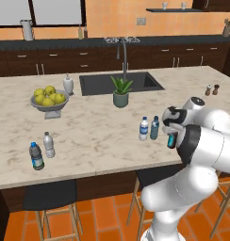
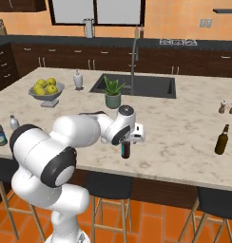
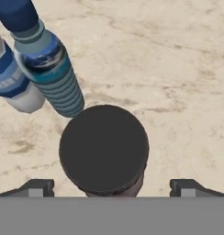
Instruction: Move the plastic bottles in the middle to the plastics group, and the glass bottles in the middle to the glass group.
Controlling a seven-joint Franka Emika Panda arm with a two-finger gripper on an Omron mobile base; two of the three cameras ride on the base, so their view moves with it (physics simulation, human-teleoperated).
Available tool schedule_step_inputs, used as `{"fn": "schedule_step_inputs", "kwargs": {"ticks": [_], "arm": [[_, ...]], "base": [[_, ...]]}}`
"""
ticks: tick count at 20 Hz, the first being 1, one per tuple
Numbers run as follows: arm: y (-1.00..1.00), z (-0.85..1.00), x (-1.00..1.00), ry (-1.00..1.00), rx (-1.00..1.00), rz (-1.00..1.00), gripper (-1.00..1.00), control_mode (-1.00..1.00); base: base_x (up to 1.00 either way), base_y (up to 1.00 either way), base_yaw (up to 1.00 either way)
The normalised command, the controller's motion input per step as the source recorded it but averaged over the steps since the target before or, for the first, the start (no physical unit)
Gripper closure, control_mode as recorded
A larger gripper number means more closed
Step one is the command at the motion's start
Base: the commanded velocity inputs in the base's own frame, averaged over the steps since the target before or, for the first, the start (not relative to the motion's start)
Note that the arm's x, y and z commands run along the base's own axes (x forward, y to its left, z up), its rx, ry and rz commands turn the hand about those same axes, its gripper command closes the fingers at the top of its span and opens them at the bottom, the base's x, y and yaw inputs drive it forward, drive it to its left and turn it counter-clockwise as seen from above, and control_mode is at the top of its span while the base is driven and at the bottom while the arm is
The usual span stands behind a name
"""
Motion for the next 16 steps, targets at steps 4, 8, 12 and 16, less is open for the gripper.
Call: {"fn": "schedule_step_inputs", "kwargs": {"ticks": [4,8,12,16], "arm": [[0.00,-0.01,0.09,0.00,0.00,0.03,-1.00,-1.00],[0.00,-0.02,0.02,0.00,0.00,0.03,-1.00,-1.00],[0.00,0.00,0.00,-0.10,0.00,0.02,-1.00,-1.00],[0.00,0.00,0.00,-0.10,0.00,0.02,-1.00,-1.00]], "base": [[0.00,0.00,0.00],[0.00,0.00,0.00],[0.00,0.00,0.00],[0.00,0.00,0.00]]}}
